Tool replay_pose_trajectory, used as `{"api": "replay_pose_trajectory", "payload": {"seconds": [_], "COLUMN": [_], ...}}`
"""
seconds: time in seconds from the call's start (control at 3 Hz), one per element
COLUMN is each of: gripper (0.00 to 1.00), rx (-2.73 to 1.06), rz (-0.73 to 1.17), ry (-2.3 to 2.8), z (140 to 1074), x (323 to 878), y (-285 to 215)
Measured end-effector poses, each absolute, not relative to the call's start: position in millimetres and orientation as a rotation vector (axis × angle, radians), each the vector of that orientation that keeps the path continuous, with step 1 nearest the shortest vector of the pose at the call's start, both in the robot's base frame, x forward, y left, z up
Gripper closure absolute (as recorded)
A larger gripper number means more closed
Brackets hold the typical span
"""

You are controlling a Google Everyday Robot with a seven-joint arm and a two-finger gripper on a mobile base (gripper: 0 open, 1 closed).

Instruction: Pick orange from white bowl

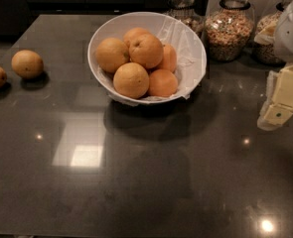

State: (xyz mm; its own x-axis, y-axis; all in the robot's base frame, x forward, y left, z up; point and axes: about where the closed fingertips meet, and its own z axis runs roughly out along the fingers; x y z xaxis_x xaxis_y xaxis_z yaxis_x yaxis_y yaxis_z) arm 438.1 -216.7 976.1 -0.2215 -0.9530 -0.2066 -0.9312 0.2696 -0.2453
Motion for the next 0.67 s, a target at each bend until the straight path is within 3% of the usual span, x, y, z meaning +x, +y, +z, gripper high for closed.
{"api": "replay_pose_trajectory", "payload": {"seconds": [0.67], "gripper": [0.00], "rx": [-1.744], "rz": [-0.122], "ry": [2.183], "z": [980], "x": [452], "y": [-201]}}
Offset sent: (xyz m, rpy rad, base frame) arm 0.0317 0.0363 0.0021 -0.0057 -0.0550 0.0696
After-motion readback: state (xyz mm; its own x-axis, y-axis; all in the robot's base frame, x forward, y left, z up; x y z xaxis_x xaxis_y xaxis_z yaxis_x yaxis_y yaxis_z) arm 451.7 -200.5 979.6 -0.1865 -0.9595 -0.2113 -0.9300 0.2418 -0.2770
